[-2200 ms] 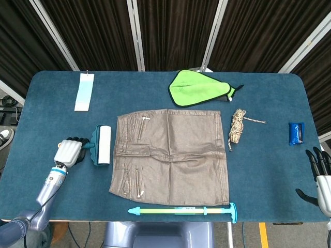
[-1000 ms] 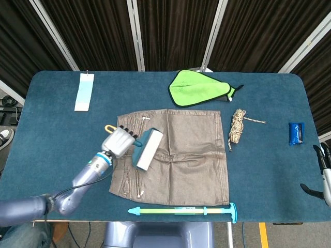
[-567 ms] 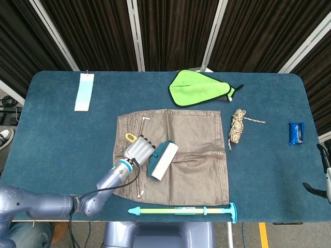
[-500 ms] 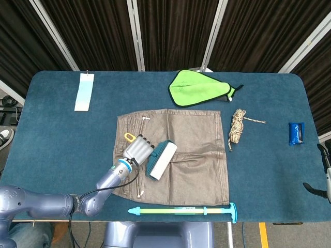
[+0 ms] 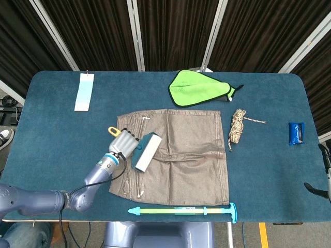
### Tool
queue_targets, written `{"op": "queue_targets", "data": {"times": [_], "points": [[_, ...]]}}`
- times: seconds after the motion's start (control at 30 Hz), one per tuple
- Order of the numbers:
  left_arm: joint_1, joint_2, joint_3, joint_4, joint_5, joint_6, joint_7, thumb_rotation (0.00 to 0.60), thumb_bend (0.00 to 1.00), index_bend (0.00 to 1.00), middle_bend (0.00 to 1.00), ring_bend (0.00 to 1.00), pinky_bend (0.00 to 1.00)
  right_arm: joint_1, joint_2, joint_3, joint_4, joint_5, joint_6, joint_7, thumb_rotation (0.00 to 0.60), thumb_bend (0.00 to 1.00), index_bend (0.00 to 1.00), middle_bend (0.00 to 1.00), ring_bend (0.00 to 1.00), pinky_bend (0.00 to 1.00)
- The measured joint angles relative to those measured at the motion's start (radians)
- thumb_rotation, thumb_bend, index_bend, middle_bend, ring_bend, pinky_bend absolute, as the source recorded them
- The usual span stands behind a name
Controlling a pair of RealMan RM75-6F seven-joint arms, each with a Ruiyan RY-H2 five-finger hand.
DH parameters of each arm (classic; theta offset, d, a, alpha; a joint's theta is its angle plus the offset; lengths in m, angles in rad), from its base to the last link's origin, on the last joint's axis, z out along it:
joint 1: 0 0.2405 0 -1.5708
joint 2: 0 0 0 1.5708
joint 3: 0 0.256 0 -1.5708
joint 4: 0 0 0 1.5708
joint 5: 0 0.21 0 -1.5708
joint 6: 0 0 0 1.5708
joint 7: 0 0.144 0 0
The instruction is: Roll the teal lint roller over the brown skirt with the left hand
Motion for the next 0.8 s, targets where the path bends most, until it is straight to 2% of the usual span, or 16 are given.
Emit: {"op": "queue_targets", "data": {"times": [0.17, 0.43, 0.63, 0.8], "points": [[0.022, 0.046, 0.032, 0.017, -0.003, 0.000, -0.039, 0.600, 1.00, 0.70, 0.57, 0.40, 0.43, -0.001, -0.001, -0.002, -0.004, -0.003, 0.004, -0.008, 0.600, 0.00, 0.00, 0.00, 0.00, 0.00], [0.046, 0.078, 0.051, 0.051, 0.018, -0.016, -0.114, 0.600, 1.00, 0.70, 0.57, 0.40, 0.43, 0.001, -0.003, -0.004, -0.011, -0.004, 0.005, -0.020, 0.600, 0.00, 0.00, 0.00, 0.00, 0.00], [0.035, 0.071, 0.047, 0.037, 0.050, -0.017, -0.128, 0.600, 1.00, 0.71, 0.57, 0.40, 0.43, 0.002, -0.003, -0.003, -0.012, -0.002, 0.003, -0.020, 0.600, 0.00, 0.00, 0.00, 0.00, 0.00], [0.007, 0.039, 0.044, 0.018, 0.053, -0.013, -0.091, 0.600, 1.00, 0.71, 0.58, 0.40, 0.43, 0.002, 0.000, -0.001, -0.010, 0.003, 0.001, -0.011, 0.600, 0.00, 0.00, 0.00, 0.00, 0.00]]}}
